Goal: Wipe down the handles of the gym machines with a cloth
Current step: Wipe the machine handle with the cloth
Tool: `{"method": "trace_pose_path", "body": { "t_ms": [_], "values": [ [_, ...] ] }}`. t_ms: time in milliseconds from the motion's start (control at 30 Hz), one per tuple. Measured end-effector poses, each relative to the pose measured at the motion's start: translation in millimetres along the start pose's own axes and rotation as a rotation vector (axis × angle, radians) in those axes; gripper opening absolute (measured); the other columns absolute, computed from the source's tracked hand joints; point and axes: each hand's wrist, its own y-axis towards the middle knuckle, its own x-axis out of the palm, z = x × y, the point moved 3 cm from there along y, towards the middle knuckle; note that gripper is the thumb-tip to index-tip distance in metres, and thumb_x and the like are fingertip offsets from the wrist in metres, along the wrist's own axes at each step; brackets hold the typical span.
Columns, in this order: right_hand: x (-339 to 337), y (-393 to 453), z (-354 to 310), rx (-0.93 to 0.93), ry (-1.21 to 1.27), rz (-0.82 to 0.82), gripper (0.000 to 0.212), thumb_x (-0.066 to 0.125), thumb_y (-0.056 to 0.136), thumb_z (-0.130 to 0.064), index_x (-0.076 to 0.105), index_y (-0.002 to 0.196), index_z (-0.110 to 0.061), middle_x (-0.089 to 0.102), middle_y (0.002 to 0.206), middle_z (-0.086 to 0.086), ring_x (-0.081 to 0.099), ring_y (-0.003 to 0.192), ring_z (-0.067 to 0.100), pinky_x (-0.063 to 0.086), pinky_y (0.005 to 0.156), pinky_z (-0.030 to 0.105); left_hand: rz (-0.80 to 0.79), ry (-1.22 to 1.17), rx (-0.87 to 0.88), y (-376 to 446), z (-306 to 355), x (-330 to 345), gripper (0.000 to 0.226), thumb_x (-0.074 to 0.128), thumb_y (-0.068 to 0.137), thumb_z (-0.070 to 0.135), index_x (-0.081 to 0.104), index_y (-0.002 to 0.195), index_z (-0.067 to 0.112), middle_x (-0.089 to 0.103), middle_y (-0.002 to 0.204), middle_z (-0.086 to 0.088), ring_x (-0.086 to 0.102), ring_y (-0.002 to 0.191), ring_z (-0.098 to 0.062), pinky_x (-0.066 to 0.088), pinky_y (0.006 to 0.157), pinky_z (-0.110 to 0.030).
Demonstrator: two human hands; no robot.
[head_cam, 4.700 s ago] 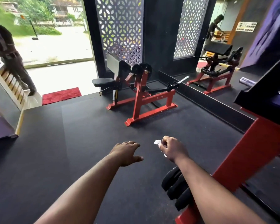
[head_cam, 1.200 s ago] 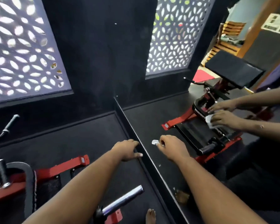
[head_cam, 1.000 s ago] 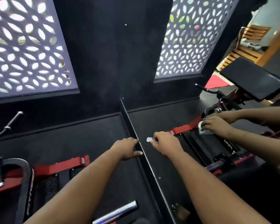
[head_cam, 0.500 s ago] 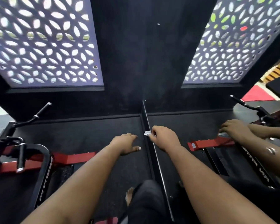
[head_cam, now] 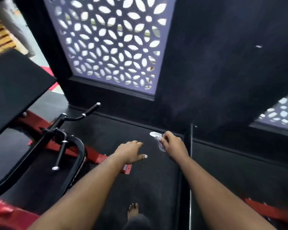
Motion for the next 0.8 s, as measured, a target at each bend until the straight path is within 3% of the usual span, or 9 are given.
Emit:
{"method": "trace_pose_path", "body": {
  "t_ms": [333, 500, 600, 800],
  "values": [
    [57, 129, -88, -0.226, -0.052, -0.226, 0.032, 0.061, 0.096, -0.049, 0.053, 0.078, -0.022, 0.069, 0.061, -0.014, 0.061, 0.061, 0.002, 0.049, 0.062, 0.031, 0.014, -0.156, -0.334, 7, -117, -34, 0.077, 0.054, 0.092, 0.071, 0.038, 0.154, 0.029, 0.044, 0.156, 0.002, 0.047, 0.139, -0.026, 0.046, 0.104, -0.046],
    [92, 191, -124, -0.352, -0.076, -0.373, 0.028, 0.061, 0.092, -0.038, 0.052, 0.076, -0.016, 0.067, 0.054, -0.012, 0.063, 0.061, 0.008, 0.055, 0.071, 0.036, 0.039, -0.227, -0.515, 9, -153, -49, 0.075, 0.056, 0.092, 0.068, 0.041, 0.152, 0.027, 0.045, 0.155, 0.001, 0.047, 0.139, -0.027, 0.046, 0.106, -0.048],
    [105, 225, -149, -0.406, -0.065, -0.433, 0.036, 0.063, 0.090, -0.044, 0.045, 0.075, -0.016, 0.066, 0.052, -0.005, 0.061, 0.058, 0.012, 0.050, 0.063, 0.032, 0.054, -0.286, -0.612, 14, -171, -56, 0.076, 0.057, 0.092, 0.068, 0.040, 0.154, 0.027, 0.044, 0.157, 0.003, 0.047, 0.141, -0.024, 0.045, 0.108, -0.047],
    [139, 282, -174, -0.342, 0.069, -0.519, 0.020, 0.060, 0.087, -0.024, 0.048, 0.078, -0.011, 0.062, 0.071, -0.001, 0.055, 0.065, 0.017, 0.042, 0.058, 0.030, 0.090, -0.347, -0.723, 26, -199, -62, 0.073, 0.056, 0.093, 0.067, 0.037, 0.155, 0.032, 0.042, 0.158, 0.009, 0.045, 0.141, -0.020, 0.044, 0.107, -0.042]
  ]
}}
